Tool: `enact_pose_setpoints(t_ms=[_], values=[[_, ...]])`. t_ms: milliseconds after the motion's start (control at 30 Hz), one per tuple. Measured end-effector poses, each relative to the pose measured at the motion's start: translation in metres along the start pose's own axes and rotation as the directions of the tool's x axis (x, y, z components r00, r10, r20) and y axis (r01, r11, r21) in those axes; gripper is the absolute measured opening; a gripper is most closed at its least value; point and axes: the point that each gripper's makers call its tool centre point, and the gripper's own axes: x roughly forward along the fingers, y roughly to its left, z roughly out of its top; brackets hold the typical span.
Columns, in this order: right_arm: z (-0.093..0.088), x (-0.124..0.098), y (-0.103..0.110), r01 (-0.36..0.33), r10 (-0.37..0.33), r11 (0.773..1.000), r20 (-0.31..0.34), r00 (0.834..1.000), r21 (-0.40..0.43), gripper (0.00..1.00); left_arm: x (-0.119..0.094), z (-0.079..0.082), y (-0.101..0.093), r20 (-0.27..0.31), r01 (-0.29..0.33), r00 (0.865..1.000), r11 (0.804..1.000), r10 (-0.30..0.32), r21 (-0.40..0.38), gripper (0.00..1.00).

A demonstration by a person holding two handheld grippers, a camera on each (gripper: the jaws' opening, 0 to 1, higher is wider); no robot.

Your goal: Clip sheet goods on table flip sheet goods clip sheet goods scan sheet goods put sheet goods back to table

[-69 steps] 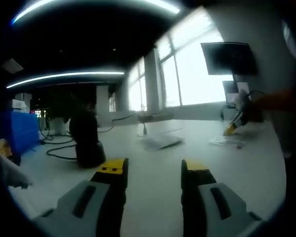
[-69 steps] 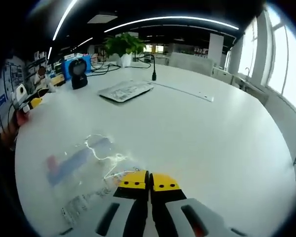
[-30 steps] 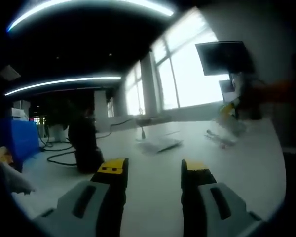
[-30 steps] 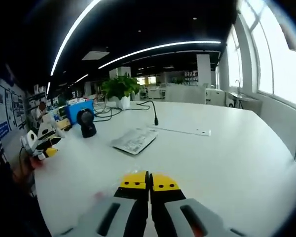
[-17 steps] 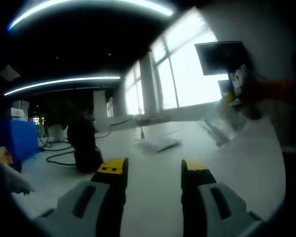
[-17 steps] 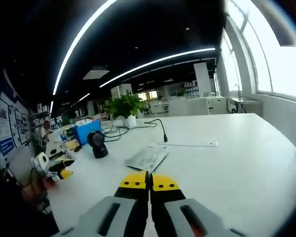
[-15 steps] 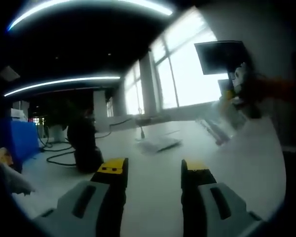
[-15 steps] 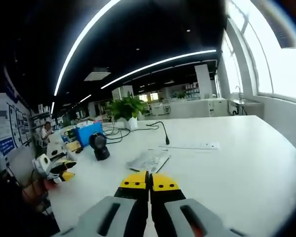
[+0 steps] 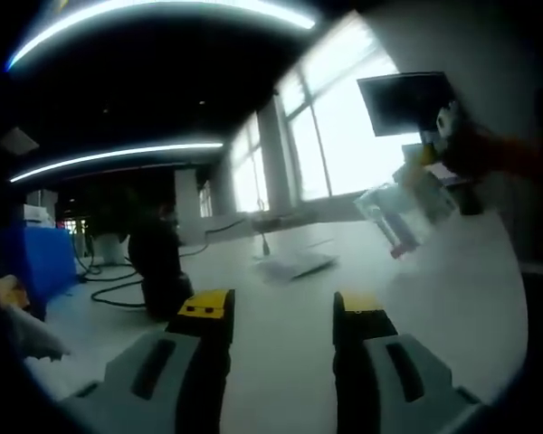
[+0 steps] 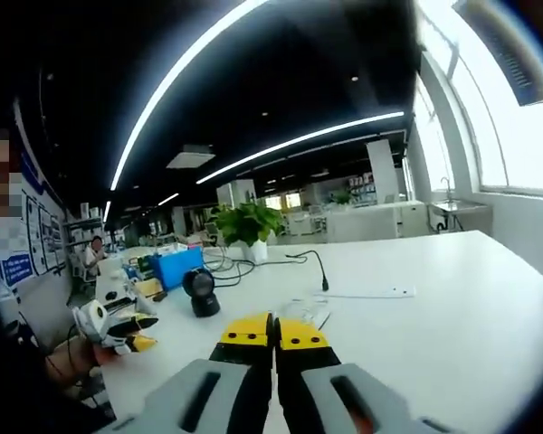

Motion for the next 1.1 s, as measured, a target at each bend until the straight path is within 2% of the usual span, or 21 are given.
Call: enact_pose_setpoints(t_ms=[167,467,667,1100], values=[[0.019,-0.003,0.001,-0.004,0.004,1.0,0.098,0.995,0.006,0.0,0.0,0.0,0.0,-0.004,-0.003,1.0,1.0,0.003,0.008,0.36],[0.03,0.006,-0.001,0.032,-0.03,0.999,0.11,0.993,-0.022,0.0,-0.002,0.002,0.0,0.004,-0.006,1.0,1.0,0.006,0.009,0.36],[0.037,0.011,-0.007,0.097,-0.089,0.994,0.146,0.985,-0.051,0.0,-0.001,0.001,-0.002,0.002,0.0,1.0,1.0,0.0,0.004,0.36],[0.05,0.029,-0.011,0.109,-0.095,0.991,0.163,0.982,-0.083,0.0,-0.001,0.0,0.001,-0.001,-0.013,1.0,1.0,0.013,-0.008,0.38]])
